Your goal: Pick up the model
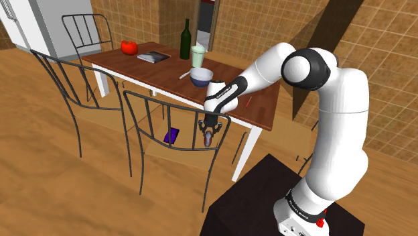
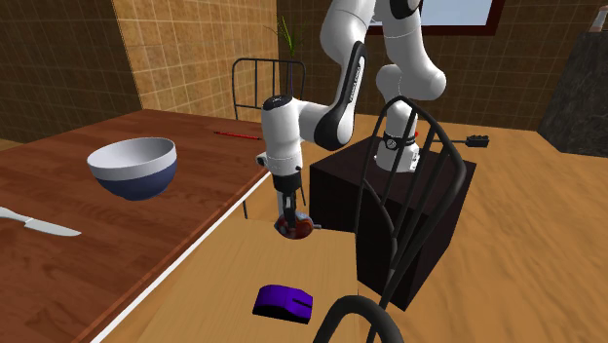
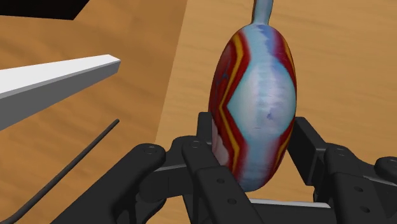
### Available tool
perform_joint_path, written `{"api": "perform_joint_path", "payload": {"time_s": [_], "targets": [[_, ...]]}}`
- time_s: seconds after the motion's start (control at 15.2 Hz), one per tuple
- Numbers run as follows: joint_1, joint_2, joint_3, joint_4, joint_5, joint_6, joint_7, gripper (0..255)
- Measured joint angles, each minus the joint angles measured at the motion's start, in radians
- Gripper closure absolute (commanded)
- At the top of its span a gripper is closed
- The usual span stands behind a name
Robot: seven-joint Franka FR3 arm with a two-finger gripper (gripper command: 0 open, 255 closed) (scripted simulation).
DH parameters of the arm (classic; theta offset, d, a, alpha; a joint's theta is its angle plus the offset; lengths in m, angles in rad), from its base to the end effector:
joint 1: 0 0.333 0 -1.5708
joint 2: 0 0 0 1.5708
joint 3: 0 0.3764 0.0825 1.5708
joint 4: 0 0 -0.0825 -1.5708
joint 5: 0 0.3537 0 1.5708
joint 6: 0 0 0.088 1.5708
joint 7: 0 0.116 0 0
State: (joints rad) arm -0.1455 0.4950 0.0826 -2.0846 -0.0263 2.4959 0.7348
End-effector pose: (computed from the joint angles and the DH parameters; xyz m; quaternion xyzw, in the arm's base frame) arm 0.5865 -0.0394 0.2476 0.9232 -0.3818 -0.0426 0.0018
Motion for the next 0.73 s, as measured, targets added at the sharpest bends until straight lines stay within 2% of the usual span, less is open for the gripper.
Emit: {"api": "perform_joint_path", "payload": {"time_s": [0.73], "targets": [[-0.001, -0.003, 0.001, 0.0, 0.0, -0.015, -0.003, 255]]}}
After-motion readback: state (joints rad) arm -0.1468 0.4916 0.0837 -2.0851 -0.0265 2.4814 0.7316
